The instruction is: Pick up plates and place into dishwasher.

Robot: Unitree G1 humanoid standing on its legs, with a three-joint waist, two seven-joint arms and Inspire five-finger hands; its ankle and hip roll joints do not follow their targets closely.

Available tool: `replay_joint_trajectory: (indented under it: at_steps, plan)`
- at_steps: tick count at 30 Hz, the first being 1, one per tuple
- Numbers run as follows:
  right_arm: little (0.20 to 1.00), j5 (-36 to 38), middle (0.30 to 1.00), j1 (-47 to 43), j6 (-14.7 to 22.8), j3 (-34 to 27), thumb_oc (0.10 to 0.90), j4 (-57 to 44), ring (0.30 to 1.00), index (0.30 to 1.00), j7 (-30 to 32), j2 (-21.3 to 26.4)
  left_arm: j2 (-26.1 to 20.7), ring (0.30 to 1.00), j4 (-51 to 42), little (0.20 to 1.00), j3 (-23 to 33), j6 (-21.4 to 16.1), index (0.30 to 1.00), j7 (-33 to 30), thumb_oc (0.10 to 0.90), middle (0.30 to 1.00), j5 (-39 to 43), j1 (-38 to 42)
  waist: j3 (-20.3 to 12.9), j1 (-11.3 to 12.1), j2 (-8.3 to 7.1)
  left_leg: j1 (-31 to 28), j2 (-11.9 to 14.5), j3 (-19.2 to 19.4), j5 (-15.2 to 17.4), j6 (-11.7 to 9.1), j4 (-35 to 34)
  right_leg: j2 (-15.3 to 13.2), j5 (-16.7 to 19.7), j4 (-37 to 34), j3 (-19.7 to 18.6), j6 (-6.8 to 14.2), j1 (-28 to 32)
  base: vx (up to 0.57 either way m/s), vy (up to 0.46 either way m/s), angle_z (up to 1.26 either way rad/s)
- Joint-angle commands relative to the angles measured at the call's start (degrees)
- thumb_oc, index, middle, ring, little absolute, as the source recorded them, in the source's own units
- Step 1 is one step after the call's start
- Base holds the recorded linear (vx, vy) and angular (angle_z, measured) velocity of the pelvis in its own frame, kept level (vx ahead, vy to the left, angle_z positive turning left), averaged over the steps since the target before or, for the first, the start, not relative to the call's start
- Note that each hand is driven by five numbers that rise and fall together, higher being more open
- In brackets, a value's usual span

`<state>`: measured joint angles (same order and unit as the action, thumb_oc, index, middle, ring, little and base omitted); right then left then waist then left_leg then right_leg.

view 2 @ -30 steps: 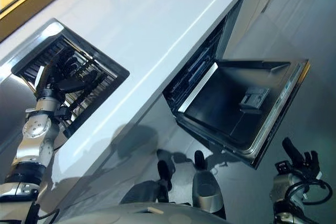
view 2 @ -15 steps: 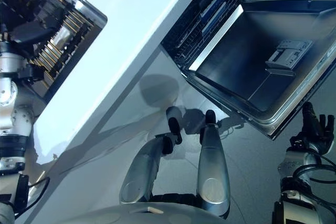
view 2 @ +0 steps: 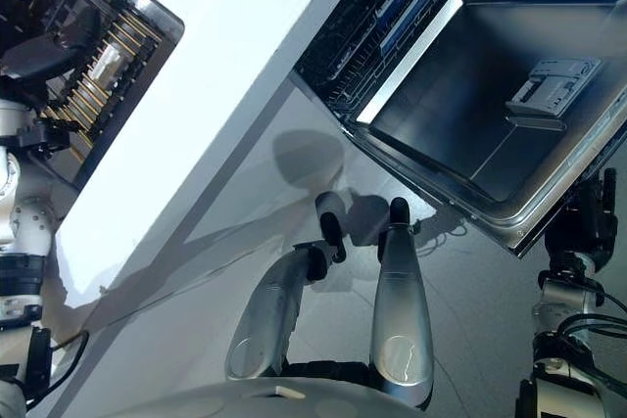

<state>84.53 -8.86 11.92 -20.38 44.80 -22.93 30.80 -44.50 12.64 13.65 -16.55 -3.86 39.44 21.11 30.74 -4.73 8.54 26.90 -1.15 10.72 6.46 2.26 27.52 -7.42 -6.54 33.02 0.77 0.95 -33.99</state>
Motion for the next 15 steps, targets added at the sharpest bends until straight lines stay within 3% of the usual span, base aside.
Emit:
replay_joint_trajectory:
  at_steps: [1,11,15]
  plan:
    - [0.9,-2.8,0.9,-7.57,-6.96,10.8,0.8,-16.09,0.9,0.9,-16.75,-1.9,5.93,0.9,-2.61,0.9,-1.25,-8.05,0.9,-0.66,0.8,0.9,-0.16,0.95,-0.94,1.52,-1.11,0.11,-3.27,-2.21,1.79,0.94,-0.39,2.9,-2.28,-0.38,4.81,-1.45,1.65,-0.03,-0.006,-0.13]
    - [0.9,-15.36,0.9,-11.94,-11.34,19.34,0.8,-36.44,0.9,0.9,-11.81,-4.69,5.49,0.9,-3.5,0.9,-3.1,-8.04,0.9,-1.43,0.8,0.9,-1.61,1.69,-0.94,2.39,-3.15,-0.75,-3.37,-2.99,0.39,0.86,-2.65,3.46,0.69,-5.32,4.56,-0.53,3.72,0.01,-0.006,-0.11]
    - [0.9,-18.02,0.9,-14.76,-13.38,21.73,0.8,-43.22,0.9,0.9,-12.88,-6.0,5.35,0.9,-4.44,0.9,-3.96,-7.58,0.9,-1.82,0.8,0.9,-2.39,2.06,-0.94,2.94,-3.51,-0.78,-3.59,-3.44,0.18,1.01,-2.86,3.47,1.37,-6.33,4.43,-0.39,4.27,0.02,0.011,-0.08]
